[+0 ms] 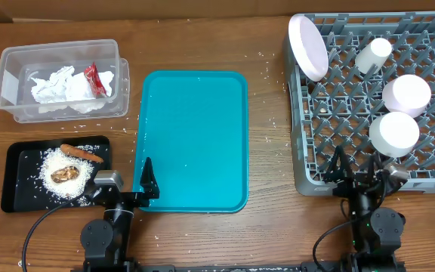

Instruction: Sort waste into correct bins and load items into the dishwasher

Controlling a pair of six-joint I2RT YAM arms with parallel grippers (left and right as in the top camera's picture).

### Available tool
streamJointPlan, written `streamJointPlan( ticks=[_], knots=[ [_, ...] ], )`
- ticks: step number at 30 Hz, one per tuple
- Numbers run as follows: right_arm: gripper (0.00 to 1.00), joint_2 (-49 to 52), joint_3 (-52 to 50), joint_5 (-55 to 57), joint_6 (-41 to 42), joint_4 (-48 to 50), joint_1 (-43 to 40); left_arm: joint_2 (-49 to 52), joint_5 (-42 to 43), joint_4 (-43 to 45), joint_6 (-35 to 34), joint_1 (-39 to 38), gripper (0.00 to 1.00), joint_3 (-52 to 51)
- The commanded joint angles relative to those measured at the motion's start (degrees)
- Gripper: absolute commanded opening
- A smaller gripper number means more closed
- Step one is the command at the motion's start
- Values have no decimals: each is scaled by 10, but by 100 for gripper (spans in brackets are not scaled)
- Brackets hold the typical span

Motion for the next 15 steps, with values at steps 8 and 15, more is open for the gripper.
streamJointPlan(
  ticks=[8, 15],
  knots=[
    [100, -38, -6, -47, -168, 2, 4, -6, -4, -1, 11, 4, 100, -2],
    [100, -46, -6, -43, -185, 2, 17, -6, -4, -1, 11, 4, 100, -2]
  ],
)
